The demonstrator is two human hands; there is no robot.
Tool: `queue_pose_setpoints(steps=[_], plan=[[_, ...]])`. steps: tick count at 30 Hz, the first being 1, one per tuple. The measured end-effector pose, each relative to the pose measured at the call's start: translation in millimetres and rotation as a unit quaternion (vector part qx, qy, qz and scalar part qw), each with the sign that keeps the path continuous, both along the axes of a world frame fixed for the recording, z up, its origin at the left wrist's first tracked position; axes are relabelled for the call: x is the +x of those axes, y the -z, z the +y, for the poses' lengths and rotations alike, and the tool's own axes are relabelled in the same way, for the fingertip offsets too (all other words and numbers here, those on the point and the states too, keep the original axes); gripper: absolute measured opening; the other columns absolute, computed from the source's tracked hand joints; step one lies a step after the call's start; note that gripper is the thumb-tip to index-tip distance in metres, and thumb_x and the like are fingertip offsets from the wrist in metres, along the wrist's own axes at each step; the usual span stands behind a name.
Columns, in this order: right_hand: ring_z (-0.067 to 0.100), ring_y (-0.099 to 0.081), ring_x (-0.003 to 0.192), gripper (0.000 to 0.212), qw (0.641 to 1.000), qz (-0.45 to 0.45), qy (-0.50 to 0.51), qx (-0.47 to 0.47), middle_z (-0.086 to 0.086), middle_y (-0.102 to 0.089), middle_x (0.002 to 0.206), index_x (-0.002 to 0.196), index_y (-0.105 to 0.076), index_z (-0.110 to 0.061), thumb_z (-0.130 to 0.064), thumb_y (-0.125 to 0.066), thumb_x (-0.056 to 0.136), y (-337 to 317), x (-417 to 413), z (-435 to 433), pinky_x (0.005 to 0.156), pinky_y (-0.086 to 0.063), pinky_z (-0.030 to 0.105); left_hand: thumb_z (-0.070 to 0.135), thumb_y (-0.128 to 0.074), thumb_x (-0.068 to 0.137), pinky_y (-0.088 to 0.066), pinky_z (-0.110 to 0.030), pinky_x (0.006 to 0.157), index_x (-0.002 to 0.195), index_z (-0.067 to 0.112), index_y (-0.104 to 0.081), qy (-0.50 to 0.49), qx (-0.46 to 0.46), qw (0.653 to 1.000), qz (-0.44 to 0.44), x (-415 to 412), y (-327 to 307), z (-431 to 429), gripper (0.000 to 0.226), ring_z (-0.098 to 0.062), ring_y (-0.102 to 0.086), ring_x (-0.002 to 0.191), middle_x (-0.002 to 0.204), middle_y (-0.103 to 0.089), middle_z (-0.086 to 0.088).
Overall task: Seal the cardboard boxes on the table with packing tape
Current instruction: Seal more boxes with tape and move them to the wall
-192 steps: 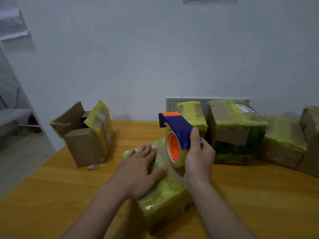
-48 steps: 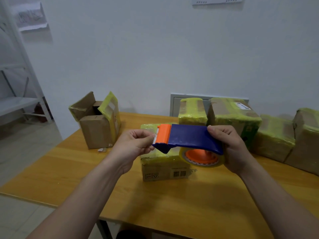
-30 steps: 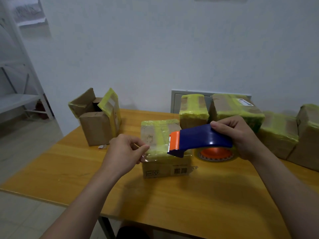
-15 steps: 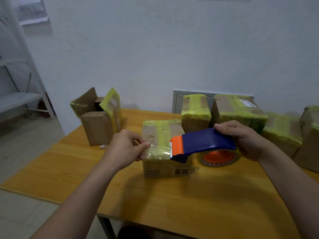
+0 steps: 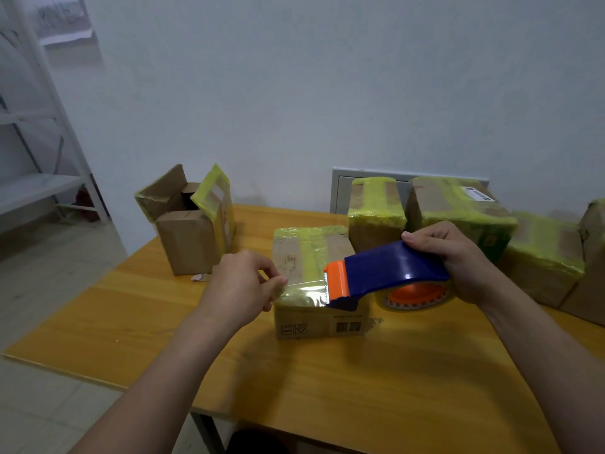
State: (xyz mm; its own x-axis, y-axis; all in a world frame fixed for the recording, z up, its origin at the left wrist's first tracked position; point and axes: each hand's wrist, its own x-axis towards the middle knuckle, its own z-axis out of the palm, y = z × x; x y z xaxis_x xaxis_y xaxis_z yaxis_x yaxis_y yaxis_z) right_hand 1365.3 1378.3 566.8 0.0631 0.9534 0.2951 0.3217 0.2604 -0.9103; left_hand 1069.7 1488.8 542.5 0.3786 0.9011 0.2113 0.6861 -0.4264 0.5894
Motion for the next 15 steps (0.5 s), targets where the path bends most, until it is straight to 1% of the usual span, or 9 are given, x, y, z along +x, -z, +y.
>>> queue_pose_setpoints(steps=[1, 3, 4, 6, 9, 11, 13, 14, 15], plan=[[0.018, -0.062, 0.058, 0.049, 1.000, -0.005, 0.002, -0.001, 0.012, -0.064, 0.063, 0.075, -0.067, 0.004, -0.042, -0.057, 0.089, -1, -1, 1, 0.066, -0.052, 0.020, 0.035, -0.076, 0.093, -0.058, -0.026, 0.057, 0.083, 0.025, -0.074, -0.002, 0.004, 1.000, 0.003, 0, 1, -1, 0.014, 0.000, -0.066, 0.050, 0.056, -0.070, 0.007], [0.020, -0.062, 0.059, 0.046, 1.000, -0.012, 0.006, 0.002, 0.014, -0.065, 0.065, 0.076, -0.067, 0.005, -0.038, -0.055, 0.089, 0, 1, 3, 0.064, -0.051, 0.017, 0.037, -0.075, 0.093, -0.058, -0.026, 0.060, 0.085, 0.026, -0.074, -0.006, 0.011, 1.000, 0.010, 1, 3, -2, 0.014, 0.002, -0.066, 0.051, 0.057, -0.069, 0.009], [0.021, -0.063, 0.060, 0.047, 1.000, -0.016, 0.005, 0.002, 0.016, -0.065, 0.066, 0.077, -0.067, 0.006, -0.037, -0.055, 0.090, 0, 1, 4, 0.064, -0.050, 0.016, 0.038, -0.074, 0.094, -0.057, -0.025, 0.058, 0.087, 0.026, -0.074, -0.006, 0.015, 1.000, 0.014, 1, 4, -3, 0.013, 0.003, -0.066, 0.052, 0.058, -0.069, 0.009], [0.023, -0.064, 0.062, 0.043, 1.000, -0.024, 0.001, 0.000, 0.017, -0.066, 0.068, 0.077, -0.070, 0.001, -0.037, -0.056, 0.090, -2, -1, 5, 0.064, -0.050, 0.016, 0.038, -0.073, 0.094, -0.054, -0.021, 0.054, 0.088, 0.027, -0.074, -0.004, 0.021, 1.000, 0.014, 1, 5, -4, 0.013, 0.003, -0.066, 0.052, 0.059, -0.070, 0.008], [0.021, -0.065, 0.062, 0.040, 0.999, -0.038, -0.002, -0.005, 0.014, -0.068, 0.068, 0.076, -0.072, -0.003, -0.037, -0.056, 0.091, -3, -3, 7, 0.064, -0.050, 0.016, 0.038, -0.072, 0.096, -0.060, -0.028, 0.056, 0.088, 0.028, -0.069, 0.004, 0.002, 1.000, -0.004, 0, 8, -5, 0.013, -0.003, -0.069, 0.052, 0.059, -0.070, 0.005], [0.021, -0.066, 0.064, 0.042, 0.999, -0.043, -0.002, -0.005, 0.013, -0.070, 0.070, 0.080, -0.072, 0.000, -0.037, -0.056, 0.091, -1, -2, 8, 0.064, -0.050, 0.016, 0.039, -0.070, 0.097, -0.062, -0.033, 0.055, 0.096, 0.028, -0.061, 0.007, -0.062, 0.997, -0.039, -5, 10, -3, 0.014, -0.012, -0.071, 0.053, 0.061, -0.072, -0.002], [0.022, -0.067, 0.065, 0.044, 0.999, -0.048, 0.000, -0.005, 0.014, -0.071, 0.071, 0.083, -0.072, 0.002, -0.038, -0.056, 0.091, -1, -2, 8, 0.065, -0.051, 0.017, 0.042, -0.069, 0.097, -0.061, -0.034, 0.055, 0.107, 0.026, -0.050, 0.010, -0.185, 0.978, -0.096, -14, 9, 1, 0.027, -0.023, -0.074, 0.059, 0.067, -0.075, -0.009], [0.021, -0.067, 0.065, 0.045, 0.999, -0.048, 0.000, -0.007, 0.014, -0.071, 0.072, 0.084, -0.072, 0.003, -0.039, -0.056, 0.090, -1, -2, 8, 0.065, -0.051, 0.018, 0.042, -0.068, 0.097, -0.062, -0.036, 0.057, 0.111, 0.025, -0.048, 0.010, -0.224, 0.968, -0.111, -17, 8, 4, 0.030, -0.027, -0.075, 0.063, 0.070, -0.075, -0.012], [0.021, -0.067, 0.065, 0.046, 0.999, -0.049, 0.000, -0.010, 0.013, -0.071, 0.072, 0.085, -0.072, 0.004, -0.039, -0.056, 0.090, -1, -2, 8, 0.064, -0.051, 0.017, 0.040, -0.067, 0.098, -0.063, -0.039, 0.061, 0.114, 0.025, -0.047, 0.008, -0.219, 0.970, -0.105, -19, 7, 7, 0.030, -0.028, -0.075, 0.066, 0.074, -0.075, -0.013]])
